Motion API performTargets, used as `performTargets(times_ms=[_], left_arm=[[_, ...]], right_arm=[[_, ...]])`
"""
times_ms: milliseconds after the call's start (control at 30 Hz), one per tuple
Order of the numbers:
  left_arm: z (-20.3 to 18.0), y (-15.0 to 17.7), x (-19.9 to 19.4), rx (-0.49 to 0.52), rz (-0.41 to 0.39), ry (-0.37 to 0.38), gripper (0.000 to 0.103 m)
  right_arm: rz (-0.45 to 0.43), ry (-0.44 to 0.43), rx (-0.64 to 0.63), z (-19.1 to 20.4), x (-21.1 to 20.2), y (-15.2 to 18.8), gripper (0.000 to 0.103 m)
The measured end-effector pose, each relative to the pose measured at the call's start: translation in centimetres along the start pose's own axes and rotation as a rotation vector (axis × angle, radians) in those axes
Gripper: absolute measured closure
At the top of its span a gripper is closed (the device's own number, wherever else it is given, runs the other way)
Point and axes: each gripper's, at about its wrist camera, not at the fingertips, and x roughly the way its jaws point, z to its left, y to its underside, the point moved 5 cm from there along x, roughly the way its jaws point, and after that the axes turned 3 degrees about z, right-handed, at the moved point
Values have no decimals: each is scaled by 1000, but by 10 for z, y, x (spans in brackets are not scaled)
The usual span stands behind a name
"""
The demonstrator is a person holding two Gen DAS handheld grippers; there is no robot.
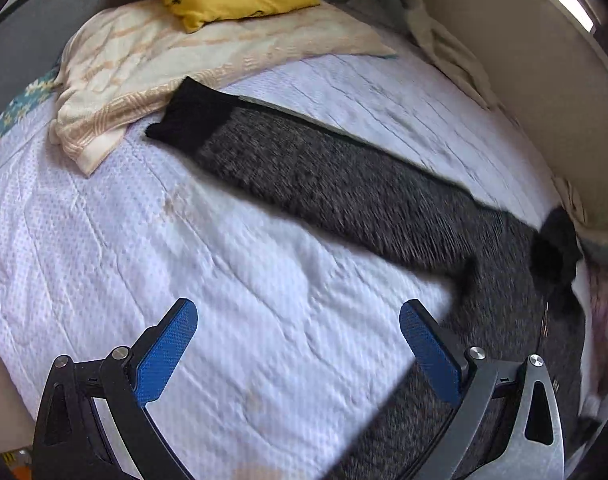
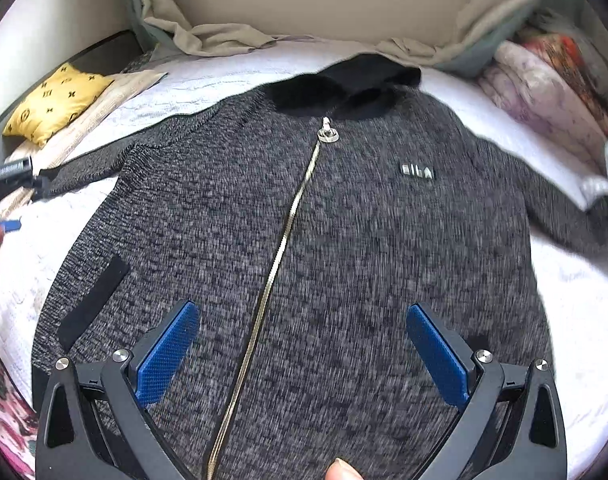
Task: Fold large clothes
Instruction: 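Reach the left tool to the black sleeve cuff and grasp it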
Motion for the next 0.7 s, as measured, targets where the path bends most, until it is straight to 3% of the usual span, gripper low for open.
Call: performTargets(times_ms=[200,367,467,633,700], left_arm=[[51,-52,27,-224,51,61,3],[81,-77,43,-351,29,110,8],[92,-94,52,-368,4,121,15],[109,-105,78,-420,28,163,39],[119,-108,83,-459,17,186,41]], right_arm=[[-28,-13,8,-9,5,-21,0],[0,-19,35,-19,16,-23,0],[15,-28,34,-18,22,-22,0],[33,-39,36,-19,27,-21,0],[35,-37,39,-21,29,-23,0]])
